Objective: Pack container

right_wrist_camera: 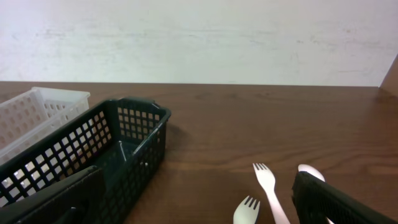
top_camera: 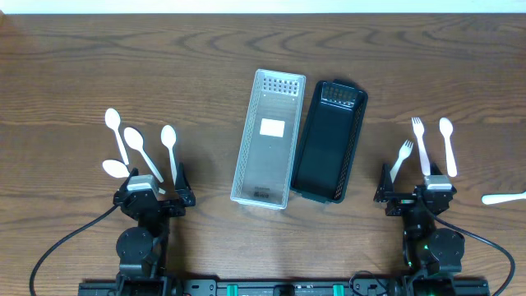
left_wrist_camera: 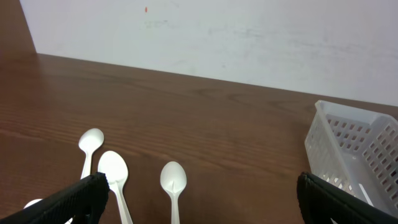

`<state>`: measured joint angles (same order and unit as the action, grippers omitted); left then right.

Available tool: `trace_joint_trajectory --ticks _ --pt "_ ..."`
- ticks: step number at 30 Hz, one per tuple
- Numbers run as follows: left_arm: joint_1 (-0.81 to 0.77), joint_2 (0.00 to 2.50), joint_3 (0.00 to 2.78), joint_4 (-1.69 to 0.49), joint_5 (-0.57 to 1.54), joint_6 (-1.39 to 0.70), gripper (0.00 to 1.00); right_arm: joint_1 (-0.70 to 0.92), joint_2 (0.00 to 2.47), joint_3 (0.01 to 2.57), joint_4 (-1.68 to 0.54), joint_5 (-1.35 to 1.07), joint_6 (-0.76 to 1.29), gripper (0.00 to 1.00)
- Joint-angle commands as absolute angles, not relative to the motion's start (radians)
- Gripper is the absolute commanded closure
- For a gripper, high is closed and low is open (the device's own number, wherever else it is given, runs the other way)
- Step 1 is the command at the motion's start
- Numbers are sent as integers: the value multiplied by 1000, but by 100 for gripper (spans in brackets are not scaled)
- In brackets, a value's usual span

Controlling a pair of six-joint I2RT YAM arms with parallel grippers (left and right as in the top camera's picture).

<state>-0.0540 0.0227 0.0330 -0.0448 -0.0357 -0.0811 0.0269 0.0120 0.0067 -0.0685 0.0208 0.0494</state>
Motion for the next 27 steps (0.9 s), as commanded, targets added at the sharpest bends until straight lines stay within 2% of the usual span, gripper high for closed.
trace_joint_trajectory --ticks 1,27 --pt "-50 26 6 -70 -38 -75 2 41 7 6 -73 18 66 1" --pt "-50 26 6 -70 -37 -76 2 41 7 6 -57 18 67 1"
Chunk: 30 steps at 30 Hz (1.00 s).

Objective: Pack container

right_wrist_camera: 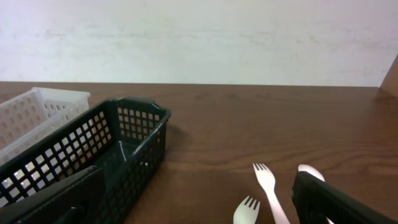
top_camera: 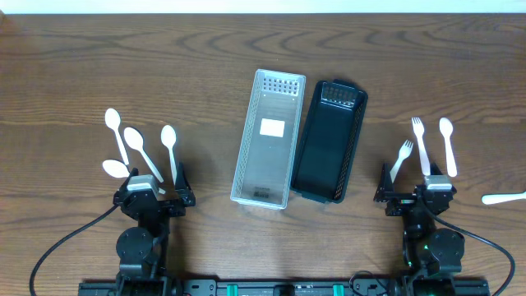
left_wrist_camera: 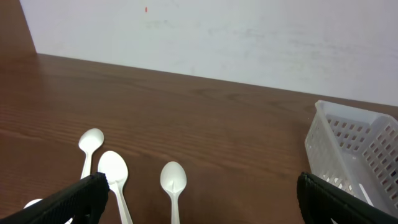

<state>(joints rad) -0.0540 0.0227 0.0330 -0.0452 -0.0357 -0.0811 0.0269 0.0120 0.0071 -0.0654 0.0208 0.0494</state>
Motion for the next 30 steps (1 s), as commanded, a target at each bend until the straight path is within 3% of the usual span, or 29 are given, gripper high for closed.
trace_joint_trajectory --ticks 1,7,10,13,17,23,30 --pt "-50 26 6 -70 -37 -76 2 41 7 6 -56 17 67 1" --pt "-49 26 6 -64 -47 -90 2 41 7 6 -45 23 79 1" --pt "-49 28 31 -86 22 -172 2 40 7 6 11 17 222 1" --pt "-49 54 115 -157 61 -251 2 40 11 36 -1 -33 342 1" --pt "-49 167 318 -291 61 -241 2 40 66 144 -85 -79 343 1" --pt "-49 483 711 -538 61 -214 2 41 322 444 -315 -137 203 1" --pt "-49 909 1178 -960 71 -124 2 40 832 952 -875 -192 50 1"
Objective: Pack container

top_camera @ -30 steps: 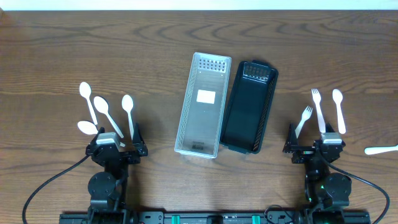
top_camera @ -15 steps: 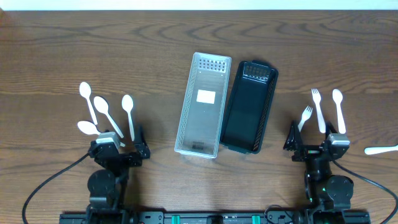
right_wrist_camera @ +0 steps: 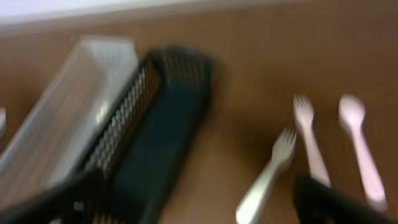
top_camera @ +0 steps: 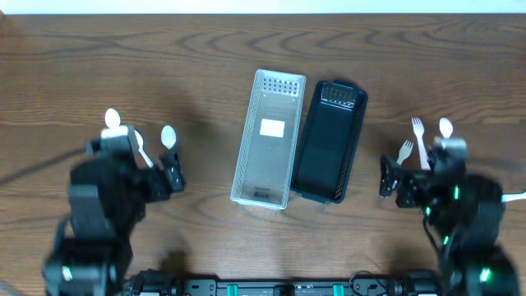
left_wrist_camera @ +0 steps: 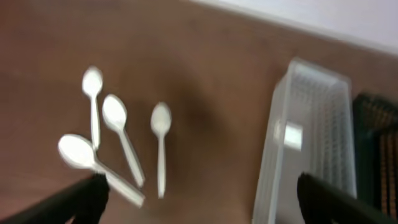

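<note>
A white mesh basket [top_camera: 267, 136] and a black mesh basket [top_camera: 330, 140] lie side by side at mid-table, both with no cutlery in them. White spoons [left_wrist_camera: 160, 118] lie to the left, one of them [top_camera: 168, 136] clear in the overhead view. Two white forks [right_wrist_camera: 273, 162] and a spoon [right_wrist_camera: 354, 118] lie to the right. My left gripper [left_wrist_camera: 199, 186] hangs open over the table between the spoons and the white basket [left_wrist_camera: 305, 137]. My right gripper [right_wrist_camera: 196, 183] hangs open between the black basket [right_wrist_camera: 161, 124] and the forks. Both hold nothing. Both wrist views are blurred.
One more white utensil [top_camera: 514, 196] lies at the far right edge, partly behind the right arm. The dark wooden table [top_camera: 197, 66] runs back to a white wall. Both arm bases stand at the front edge.
Both arms have risen from their low pose at the front edge. Their wrist cameras now look down on the cutlery and baskets from higher up. No utensil or basket has moved.
At both earlier moments the arms sat low at the front edge, grippers open, with nothing changing between them. Now both arms are up over the table, still open with nothing in them, and the cutlery lies where it was.
</note>
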`<state>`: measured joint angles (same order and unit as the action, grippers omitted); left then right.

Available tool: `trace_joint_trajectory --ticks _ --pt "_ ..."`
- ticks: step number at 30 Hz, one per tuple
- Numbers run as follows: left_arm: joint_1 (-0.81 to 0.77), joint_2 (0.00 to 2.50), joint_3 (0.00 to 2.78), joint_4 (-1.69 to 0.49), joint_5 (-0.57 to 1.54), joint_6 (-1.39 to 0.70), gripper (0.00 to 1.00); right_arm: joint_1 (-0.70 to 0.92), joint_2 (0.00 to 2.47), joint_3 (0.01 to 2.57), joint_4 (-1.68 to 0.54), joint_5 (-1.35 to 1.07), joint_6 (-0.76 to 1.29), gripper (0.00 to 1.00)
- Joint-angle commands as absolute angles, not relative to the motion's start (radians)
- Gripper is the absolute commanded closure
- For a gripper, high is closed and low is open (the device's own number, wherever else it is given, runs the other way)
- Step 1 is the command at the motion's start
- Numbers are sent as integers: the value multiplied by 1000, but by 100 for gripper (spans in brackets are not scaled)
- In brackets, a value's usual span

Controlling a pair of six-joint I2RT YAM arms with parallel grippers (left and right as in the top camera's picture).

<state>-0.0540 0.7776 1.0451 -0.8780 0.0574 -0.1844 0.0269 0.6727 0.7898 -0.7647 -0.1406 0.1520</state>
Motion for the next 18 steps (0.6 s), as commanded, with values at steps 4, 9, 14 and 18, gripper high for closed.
trace_joint_trajectory --ticks 4,9,14,18 --pt "-49 1049 1284 -1044 72 -134 2 41 1048 1179 -1096 -217 57 1" --pt "-49 1124 1287 -1050 71 -135 2 40 1237 1263 -1096 -119 57 8" --pt "-49 1165 1287 -1039 67 -134 2 39 1454 1264 -1019 -15 154 76" --pt "-49 1185 1287 -1034 67 -134 2 40 1594 1264 -920 -16 160 80"
